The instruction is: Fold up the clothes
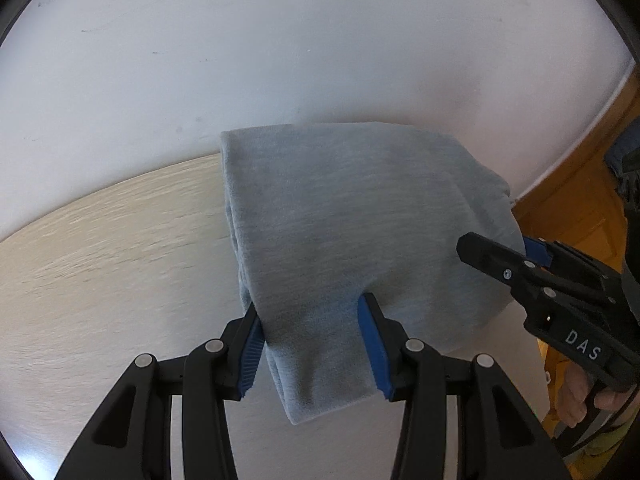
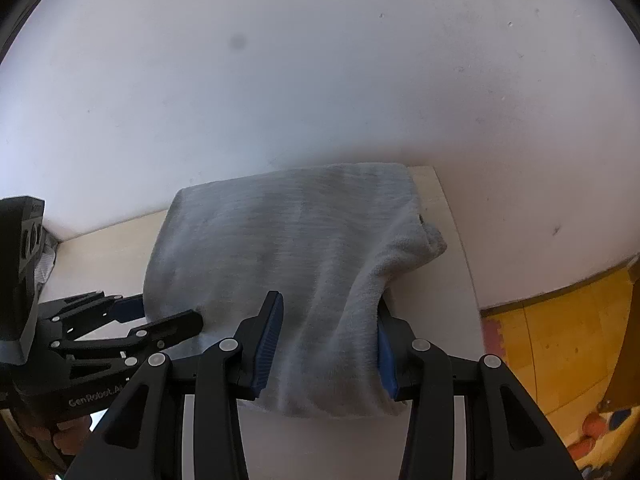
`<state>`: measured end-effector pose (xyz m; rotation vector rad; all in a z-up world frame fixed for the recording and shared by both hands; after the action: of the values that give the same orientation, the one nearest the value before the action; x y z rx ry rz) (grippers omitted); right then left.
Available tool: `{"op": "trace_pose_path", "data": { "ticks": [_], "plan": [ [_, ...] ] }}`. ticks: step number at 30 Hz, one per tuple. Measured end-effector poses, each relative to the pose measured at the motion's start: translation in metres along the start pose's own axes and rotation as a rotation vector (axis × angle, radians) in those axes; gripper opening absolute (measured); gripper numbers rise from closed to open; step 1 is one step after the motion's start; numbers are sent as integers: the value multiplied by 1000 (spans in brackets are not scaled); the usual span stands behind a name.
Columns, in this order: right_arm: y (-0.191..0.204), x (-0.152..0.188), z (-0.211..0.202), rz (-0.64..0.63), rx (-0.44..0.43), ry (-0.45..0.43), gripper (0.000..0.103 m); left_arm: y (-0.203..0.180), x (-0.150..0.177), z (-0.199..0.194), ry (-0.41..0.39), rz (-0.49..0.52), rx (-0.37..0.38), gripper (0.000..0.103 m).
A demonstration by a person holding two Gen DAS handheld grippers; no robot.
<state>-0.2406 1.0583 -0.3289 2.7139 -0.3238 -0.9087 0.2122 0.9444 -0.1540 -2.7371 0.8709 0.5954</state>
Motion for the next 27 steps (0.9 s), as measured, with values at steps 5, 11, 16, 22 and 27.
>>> {"op": "trace_pose_path", "data": {
  "ticks": [5,11,16,22,27],
  "plan": [
    [-36,2,-17,-18,-21,6,44,3,-11,5,-2,-26,-26,43],
    [-42,-2,-17,-32,-33,12,44,8,-23,8,-12,-37,-65,44],
    [-45,1,-18,-19,-31,16,44,10,-27,8,-18,-45,-88,44],
    [-37,25,-64,13,-16,-12,44,17,-20,-17,-33,-84,-77,42],
    [-33,42,-92,38,3,-23,47,34,-8,-48,-29,-122,-87,42]
  ]
}}
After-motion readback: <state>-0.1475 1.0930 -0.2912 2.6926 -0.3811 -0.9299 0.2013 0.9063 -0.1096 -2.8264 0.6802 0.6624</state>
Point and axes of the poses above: each gripper's, at about its wrist camera, not at the fingertips, and z roughly the way its jaws point, y to its left, x to its underside, the point moved 7 cm from there along z, roughly the way its jaws point, and after that the axes turned 7 degrees about -x, right-handed, at the moved point
